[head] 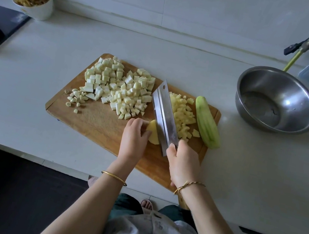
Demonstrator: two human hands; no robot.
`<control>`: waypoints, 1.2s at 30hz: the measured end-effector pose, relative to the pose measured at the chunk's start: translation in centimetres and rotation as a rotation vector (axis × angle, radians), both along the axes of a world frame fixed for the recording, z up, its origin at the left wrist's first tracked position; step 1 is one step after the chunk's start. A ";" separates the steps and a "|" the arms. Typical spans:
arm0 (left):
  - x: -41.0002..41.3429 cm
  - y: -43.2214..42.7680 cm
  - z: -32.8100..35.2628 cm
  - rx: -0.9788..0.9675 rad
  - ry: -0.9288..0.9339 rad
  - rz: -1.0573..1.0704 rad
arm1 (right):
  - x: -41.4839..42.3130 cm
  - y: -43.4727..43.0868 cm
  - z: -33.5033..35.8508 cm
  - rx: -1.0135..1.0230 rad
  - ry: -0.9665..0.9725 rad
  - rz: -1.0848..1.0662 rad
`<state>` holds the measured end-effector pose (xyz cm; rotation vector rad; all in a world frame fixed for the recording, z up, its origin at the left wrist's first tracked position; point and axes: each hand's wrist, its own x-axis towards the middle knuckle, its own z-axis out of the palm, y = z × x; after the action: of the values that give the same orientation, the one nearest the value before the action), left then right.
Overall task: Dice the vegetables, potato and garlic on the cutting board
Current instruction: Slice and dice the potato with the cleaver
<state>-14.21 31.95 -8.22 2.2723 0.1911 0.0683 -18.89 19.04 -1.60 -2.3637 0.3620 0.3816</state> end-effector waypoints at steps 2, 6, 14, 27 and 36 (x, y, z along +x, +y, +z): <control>0.0 -0.1 -0.1 -0.002 -0.006 0.001 | 0.1 0.4 0.0 -0.001 0.010 -0.004; 0.0 -0.1 -0.2 -0.028 0.000 0.011 | 0.5 1.1 0.1 0.004 0.037 0.008; 0.2 -0.1 0.1 -0.083 0.034 0.040 | 0.7 0.7 -1.0 0.067 0.040 -0.020; 0.3 -0.1 -0.3 -0.087 0.059 0.094 | -0.7 0.1 -0.5 0.190 -0.009 -0.086; 0.3 -0.1 -0.4 -0.105 0.031 0.103 | 0.2 1.0 -1.3 0.192 0.033 -0.066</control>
<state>-13.87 31.83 -8.60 2.1590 0.3204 0.0749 -18.69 20.08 -2.90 -2.1548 0.3997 0.4058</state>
